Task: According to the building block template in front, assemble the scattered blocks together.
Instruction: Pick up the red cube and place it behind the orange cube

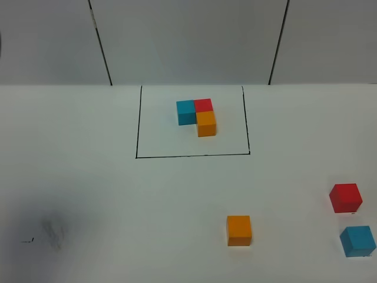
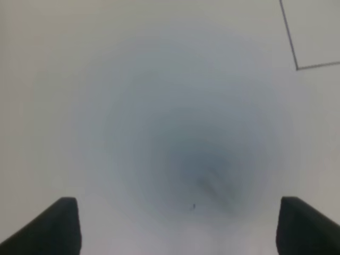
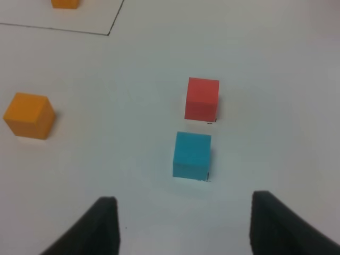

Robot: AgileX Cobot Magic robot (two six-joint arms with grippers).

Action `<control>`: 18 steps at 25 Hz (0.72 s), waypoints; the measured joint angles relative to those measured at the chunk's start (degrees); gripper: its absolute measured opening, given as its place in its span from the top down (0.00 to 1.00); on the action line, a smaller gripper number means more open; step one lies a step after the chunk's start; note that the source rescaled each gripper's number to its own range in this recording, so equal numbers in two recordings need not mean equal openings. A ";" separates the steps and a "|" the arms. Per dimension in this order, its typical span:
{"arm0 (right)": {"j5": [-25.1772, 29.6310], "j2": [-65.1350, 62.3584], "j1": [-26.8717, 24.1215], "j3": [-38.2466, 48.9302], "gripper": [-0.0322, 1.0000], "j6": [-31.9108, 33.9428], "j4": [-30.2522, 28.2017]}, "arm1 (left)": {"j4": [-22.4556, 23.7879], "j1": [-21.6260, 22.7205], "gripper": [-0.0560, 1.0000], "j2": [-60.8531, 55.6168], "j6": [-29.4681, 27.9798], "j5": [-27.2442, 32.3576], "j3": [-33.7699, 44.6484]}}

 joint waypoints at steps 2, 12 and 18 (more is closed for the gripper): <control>0.00 0.00 0.00 0.00 0.80 0.00 0.00 | 0.32 0.00 0.33 -6.20 -0.87 0.00 4.96; 0.00 0.00 0.00 0.00 0.80 0.00 0.00 | -1.55 0.00 0.33 -40.61 -4.36 0.05 17.14; 0.00 0.00 0.00 0.00 0.80 0.00 0.00 | -12.15 0.00 0.33 -49.88 2.54 0.05 22.47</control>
